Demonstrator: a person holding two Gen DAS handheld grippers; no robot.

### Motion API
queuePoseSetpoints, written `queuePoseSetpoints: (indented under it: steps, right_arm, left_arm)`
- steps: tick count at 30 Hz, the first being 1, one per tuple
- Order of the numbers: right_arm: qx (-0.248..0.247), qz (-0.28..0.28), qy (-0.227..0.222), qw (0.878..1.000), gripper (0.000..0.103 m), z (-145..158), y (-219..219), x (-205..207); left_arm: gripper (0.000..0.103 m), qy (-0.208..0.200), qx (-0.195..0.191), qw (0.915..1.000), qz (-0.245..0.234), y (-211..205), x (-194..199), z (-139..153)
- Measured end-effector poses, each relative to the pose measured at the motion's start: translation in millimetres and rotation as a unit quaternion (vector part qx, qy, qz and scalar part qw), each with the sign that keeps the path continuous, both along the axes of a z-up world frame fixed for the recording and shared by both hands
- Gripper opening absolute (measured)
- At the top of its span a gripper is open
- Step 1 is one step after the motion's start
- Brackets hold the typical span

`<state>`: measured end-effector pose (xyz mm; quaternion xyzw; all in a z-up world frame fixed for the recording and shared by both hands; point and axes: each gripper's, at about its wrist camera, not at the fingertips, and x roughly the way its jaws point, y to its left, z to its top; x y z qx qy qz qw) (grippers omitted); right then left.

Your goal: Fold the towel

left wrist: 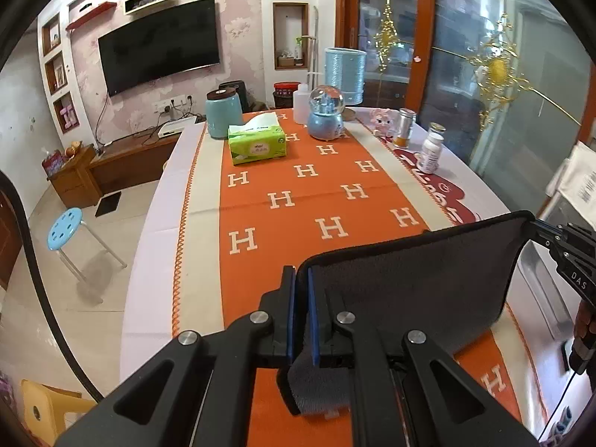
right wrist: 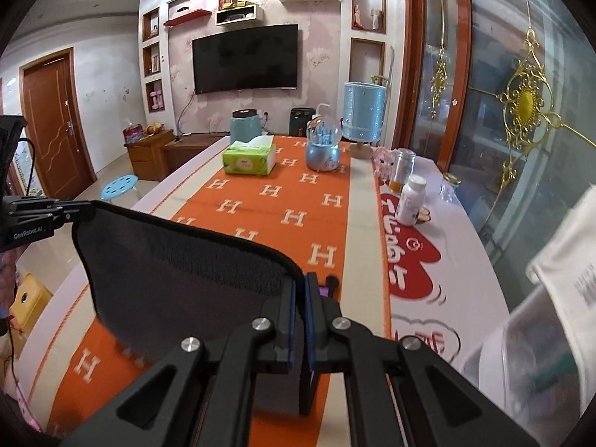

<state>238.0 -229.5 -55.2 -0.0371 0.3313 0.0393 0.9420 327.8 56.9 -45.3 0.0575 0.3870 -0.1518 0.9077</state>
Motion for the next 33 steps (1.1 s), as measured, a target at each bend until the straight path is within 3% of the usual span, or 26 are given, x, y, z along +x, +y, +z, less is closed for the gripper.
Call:
queuePoseSetpoints:
  steps: [8,10,11,12,17,25,29,33]
  right_arm:
    - [-0.017,-0.008,-0.005,1.0,0.005,-20,5,44]
    - [-0.022,-0.008,-0.001,1.0,0.006,-27,7,53]
    - [-0.022,-0.011,0.003,1.0,0.008,-31,7,58]
    - [-0.02,-0.014,0.009,1.0,0.011,-36,7,62]
    - [-0.007,-0.024,0.02,0.999,0.03,-51,4,75]
    - [0.005,-0.028,0.03,0.999,0.043,-60,2,85]
    - [0.005,-0.031,0.031,0.999,0.058,-59,1,84]
    - [0.008,-0.037,0.03,0.999,0.07,-57,0,79]
  left_arm:
    - [0.005,0.029,0.005,0.9996,0.003,-4,46,-38]
    - [0.012,0.037,0.005,0.9993,0.008,-4,56,-48]
    - [0.023,0.043,0.006,0.999,0.012,-4,61,-54]
    - [0.034,0.049,0.004,0.9987,0.014,-3,66,-59]
    - [0.047,0.066,0.001,0.9977,0.017,-3,75,-77]
    - [0.063,0.068,0.008,0.9963,0.052,3,78,-82]
    - [0.067,0.066,0.01,0.9953,0.07,7,76,-80]
    - [0.08,0.06,0.011,0.9947,0.083,11,72,-75]
